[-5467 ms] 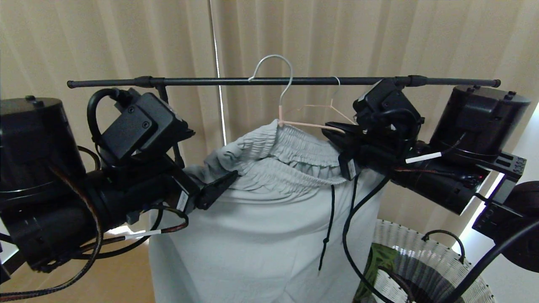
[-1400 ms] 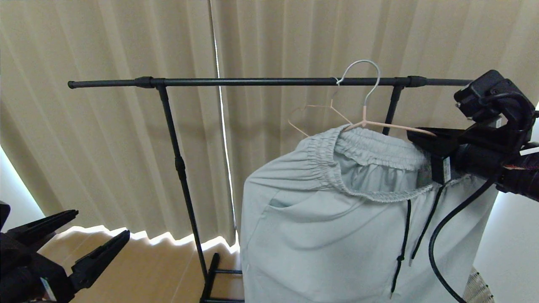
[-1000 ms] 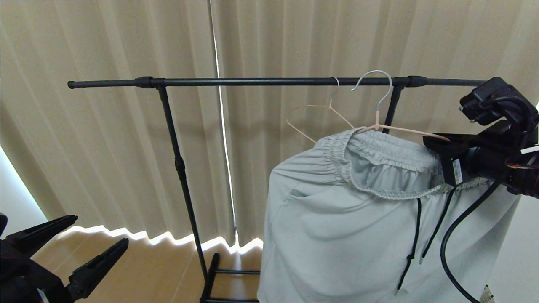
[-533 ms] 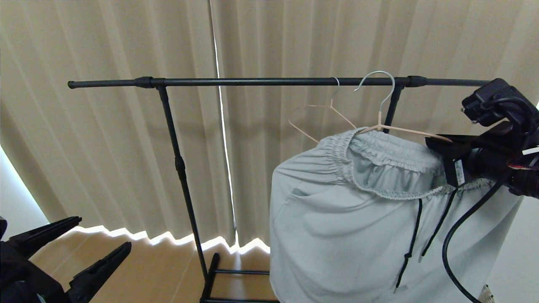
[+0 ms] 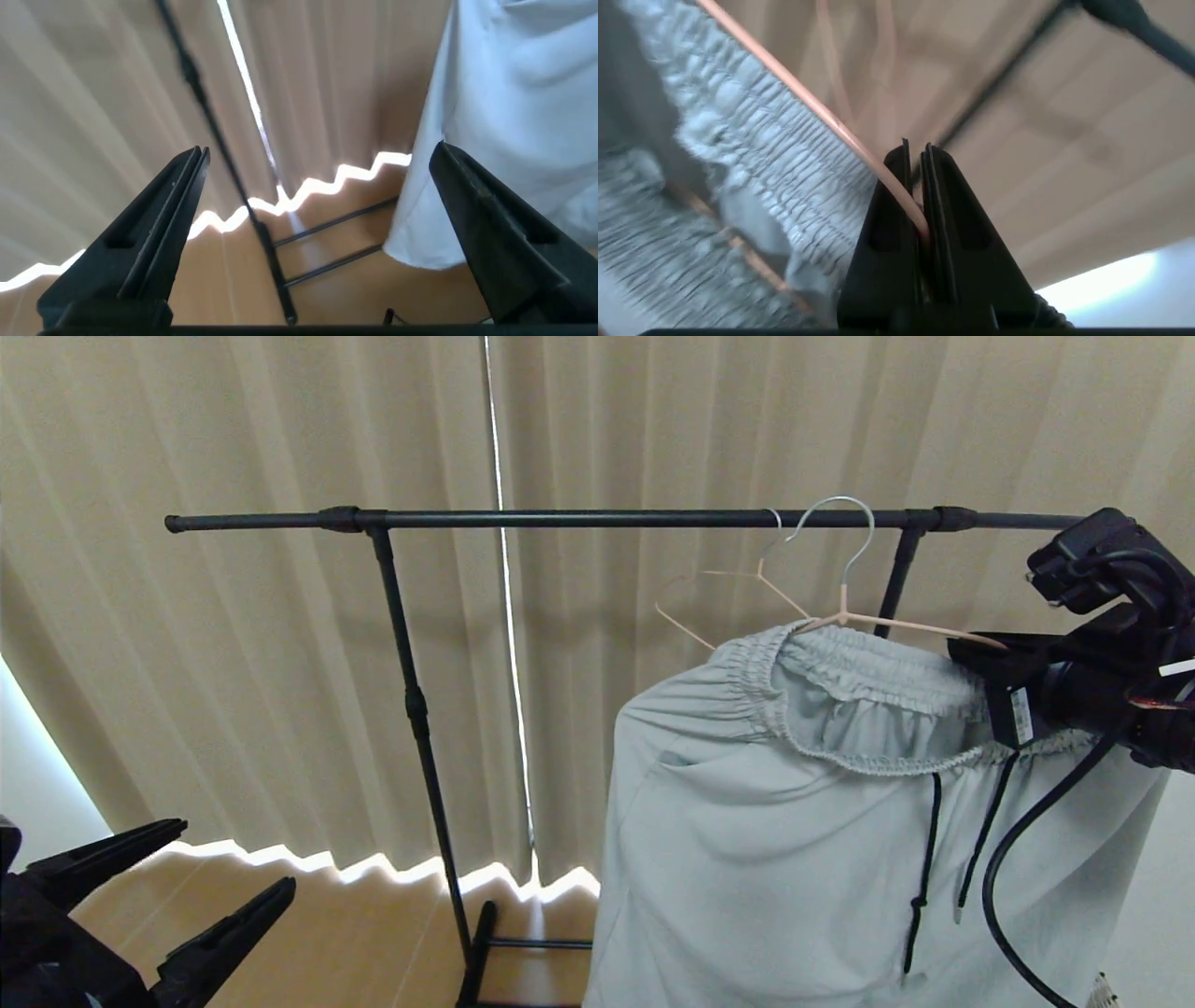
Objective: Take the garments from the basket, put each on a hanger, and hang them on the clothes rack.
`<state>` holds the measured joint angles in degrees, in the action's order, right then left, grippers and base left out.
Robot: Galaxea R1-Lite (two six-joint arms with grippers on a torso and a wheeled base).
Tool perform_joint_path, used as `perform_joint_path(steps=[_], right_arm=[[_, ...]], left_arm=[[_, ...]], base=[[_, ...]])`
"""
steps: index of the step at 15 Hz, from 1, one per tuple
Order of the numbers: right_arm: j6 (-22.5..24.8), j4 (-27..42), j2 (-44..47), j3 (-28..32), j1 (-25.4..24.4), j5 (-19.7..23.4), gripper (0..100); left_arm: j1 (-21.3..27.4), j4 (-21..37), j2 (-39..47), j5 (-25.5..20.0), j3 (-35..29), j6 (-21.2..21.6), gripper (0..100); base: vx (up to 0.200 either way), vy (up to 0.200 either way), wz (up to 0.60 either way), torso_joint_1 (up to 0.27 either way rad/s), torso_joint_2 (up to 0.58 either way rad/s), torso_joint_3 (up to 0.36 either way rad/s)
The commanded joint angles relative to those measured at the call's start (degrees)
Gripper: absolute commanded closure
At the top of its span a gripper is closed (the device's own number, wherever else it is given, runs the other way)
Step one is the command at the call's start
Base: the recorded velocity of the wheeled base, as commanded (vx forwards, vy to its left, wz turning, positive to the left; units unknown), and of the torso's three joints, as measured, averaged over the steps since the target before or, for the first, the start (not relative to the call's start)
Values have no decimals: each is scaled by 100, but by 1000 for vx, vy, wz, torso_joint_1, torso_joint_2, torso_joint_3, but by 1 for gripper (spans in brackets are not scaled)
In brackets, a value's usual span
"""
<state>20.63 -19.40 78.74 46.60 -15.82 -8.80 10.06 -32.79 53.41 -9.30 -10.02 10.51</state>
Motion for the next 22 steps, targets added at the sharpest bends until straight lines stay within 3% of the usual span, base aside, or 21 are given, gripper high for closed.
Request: perform_joint_path(steps=[1,11,22], right_arm=[[3,-3,19,15,0,1,100],[3,-38,19,68,0,1,100],[3,-38,27,68,71,10,100]], left_arm=[[14,-8,3,-1,9,4,0],[40,1,21,7,0,-40,0],[40,1,-15,7,35,-5,0]], base=[[0,200,0,-12,2,7],[0,0,0,0,0,0],[200,0,0,1,1,3]])
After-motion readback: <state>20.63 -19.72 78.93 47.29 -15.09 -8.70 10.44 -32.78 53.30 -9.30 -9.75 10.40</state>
